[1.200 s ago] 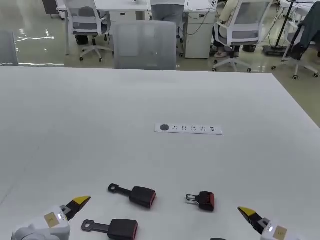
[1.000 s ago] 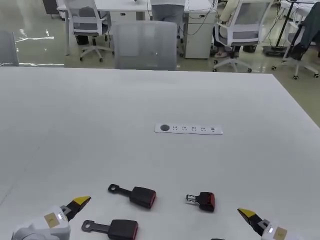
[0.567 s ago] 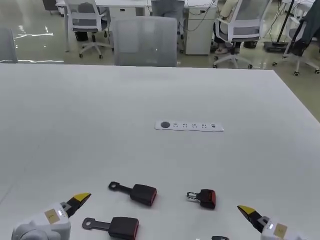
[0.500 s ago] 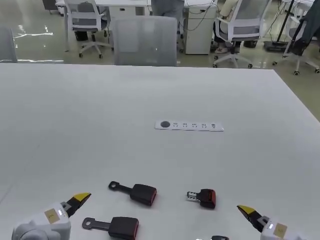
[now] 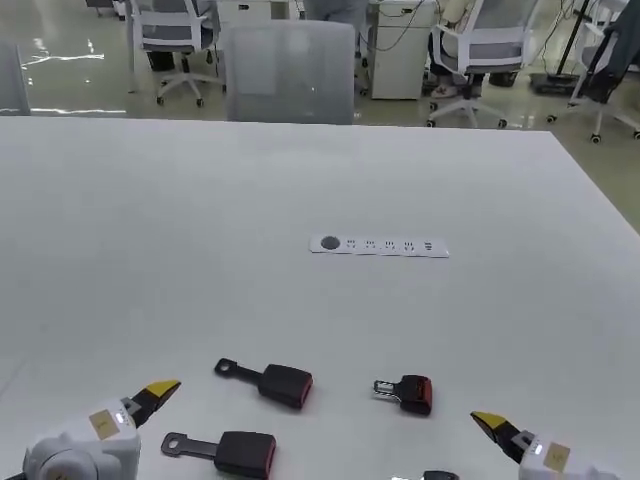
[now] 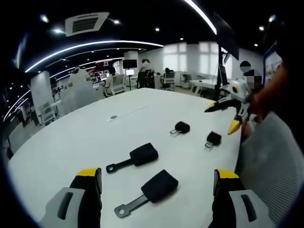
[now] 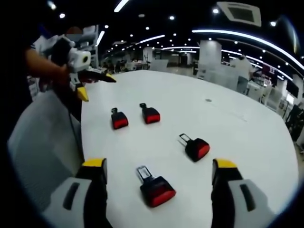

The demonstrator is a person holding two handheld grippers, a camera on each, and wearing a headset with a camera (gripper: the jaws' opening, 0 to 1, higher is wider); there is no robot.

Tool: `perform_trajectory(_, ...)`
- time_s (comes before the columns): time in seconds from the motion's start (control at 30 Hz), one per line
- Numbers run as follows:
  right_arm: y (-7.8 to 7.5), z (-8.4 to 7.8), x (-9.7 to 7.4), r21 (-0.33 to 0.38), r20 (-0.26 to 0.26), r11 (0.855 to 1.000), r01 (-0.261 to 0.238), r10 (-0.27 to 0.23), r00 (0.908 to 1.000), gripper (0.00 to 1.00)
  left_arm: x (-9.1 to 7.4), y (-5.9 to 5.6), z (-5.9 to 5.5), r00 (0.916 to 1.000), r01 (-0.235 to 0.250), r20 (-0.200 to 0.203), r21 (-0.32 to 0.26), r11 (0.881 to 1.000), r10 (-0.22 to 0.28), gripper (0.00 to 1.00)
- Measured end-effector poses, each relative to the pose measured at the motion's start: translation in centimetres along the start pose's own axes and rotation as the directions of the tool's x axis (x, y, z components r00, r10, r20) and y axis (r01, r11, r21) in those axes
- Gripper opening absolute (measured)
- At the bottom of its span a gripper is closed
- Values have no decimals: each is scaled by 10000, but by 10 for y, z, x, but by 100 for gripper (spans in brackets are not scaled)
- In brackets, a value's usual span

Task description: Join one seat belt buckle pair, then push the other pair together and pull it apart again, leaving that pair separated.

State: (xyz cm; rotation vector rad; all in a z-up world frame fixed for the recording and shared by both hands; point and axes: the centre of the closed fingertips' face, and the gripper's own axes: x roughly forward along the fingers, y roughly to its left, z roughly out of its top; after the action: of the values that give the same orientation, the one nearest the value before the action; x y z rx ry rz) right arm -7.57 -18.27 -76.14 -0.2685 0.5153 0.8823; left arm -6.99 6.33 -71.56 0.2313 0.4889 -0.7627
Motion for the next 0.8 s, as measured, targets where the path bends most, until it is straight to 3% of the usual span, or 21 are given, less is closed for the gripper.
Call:
perform_trajectory(0.47, 0, -13, 9, -256, -556, 9973, -693, 678, 9961, 90, 16, 4, -14, 9979, 414, -514, 203, 9989, -403, 99)
perform_trajectory(0.8, 1, -33, 16, -393, -1425, 9867, -1578, 1508, 9782, 86, 33, 6, -29, 9884, 988, -1219, 633, 9931, -905, 96)
